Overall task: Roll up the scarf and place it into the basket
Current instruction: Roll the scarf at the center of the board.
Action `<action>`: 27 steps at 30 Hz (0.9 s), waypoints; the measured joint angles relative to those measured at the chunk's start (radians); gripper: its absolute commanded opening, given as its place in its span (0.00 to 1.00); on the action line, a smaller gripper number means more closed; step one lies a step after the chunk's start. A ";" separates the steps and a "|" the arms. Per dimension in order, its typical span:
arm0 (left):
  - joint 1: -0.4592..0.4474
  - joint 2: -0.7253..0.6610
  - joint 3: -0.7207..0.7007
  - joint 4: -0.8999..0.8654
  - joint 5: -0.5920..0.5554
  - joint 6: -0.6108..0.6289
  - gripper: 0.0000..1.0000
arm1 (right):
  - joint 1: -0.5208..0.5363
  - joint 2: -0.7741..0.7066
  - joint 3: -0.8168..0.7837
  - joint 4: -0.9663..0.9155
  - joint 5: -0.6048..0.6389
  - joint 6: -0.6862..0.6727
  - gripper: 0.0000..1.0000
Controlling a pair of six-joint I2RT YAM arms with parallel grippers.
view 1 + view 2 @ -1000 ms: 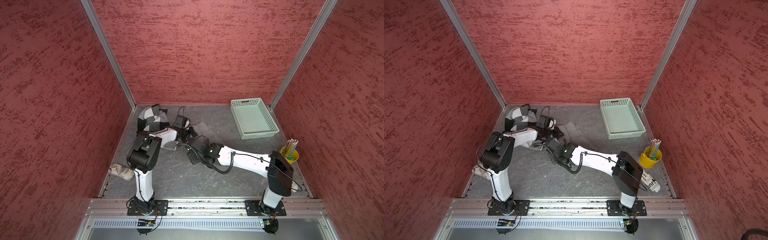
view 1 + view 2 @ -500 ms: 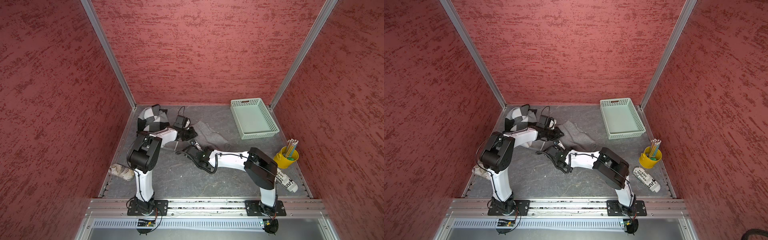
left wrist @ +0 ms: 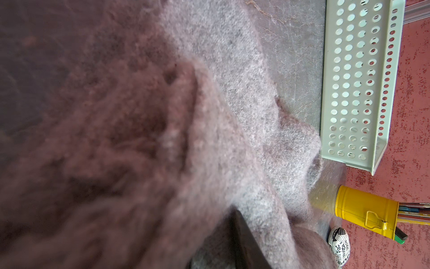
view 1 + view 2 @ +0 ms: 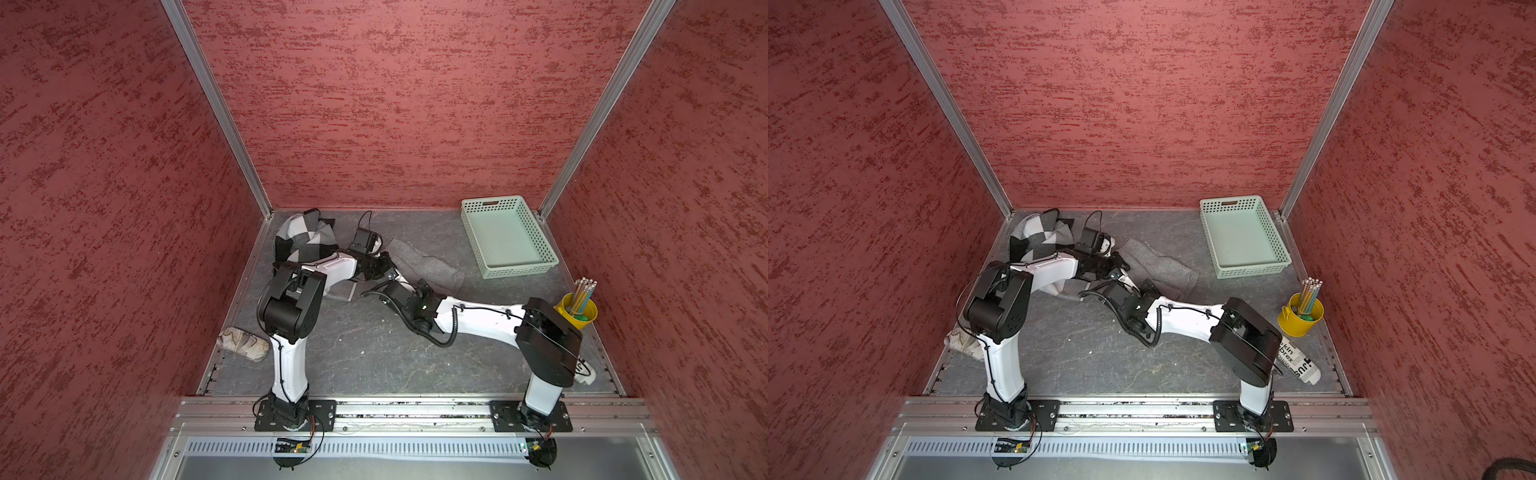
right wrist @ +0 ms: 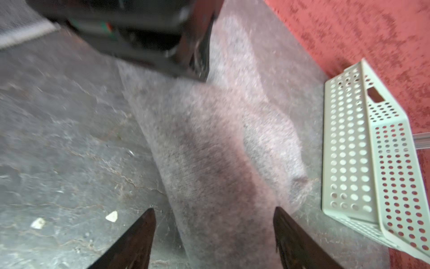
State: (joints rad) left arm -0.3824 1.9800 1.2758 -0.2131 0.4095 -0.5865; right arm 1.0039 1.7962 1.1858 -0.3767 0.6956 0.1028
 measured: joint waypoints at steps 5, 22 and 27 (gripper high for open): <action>0.000 0.000 0.002 -0.003 0.000 0.000 0.31 | -0.012 0.008 -0.031 0.042 -0.007 -0.045 0.91; 0.031 -0.014 0.006 -0.019 0.019 0.000 0.34 | -0.142 0.119 -0.074 0.118 -0.233 -0.130 0.22; 0.074 -0.153 -0.043 -0.048 -0.003 0.004 0.37 | -0.157 0.071 -0.057 0.097 -0.474 -0.035 0.15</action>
State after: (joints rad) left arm -0.3084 1.8267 1.2327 -0.2607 0.4068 -0.5827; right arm 0.8467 1.8668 1.1286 -0.2798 0.2214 0.0681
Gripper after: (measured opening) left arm 0.363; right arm 0.198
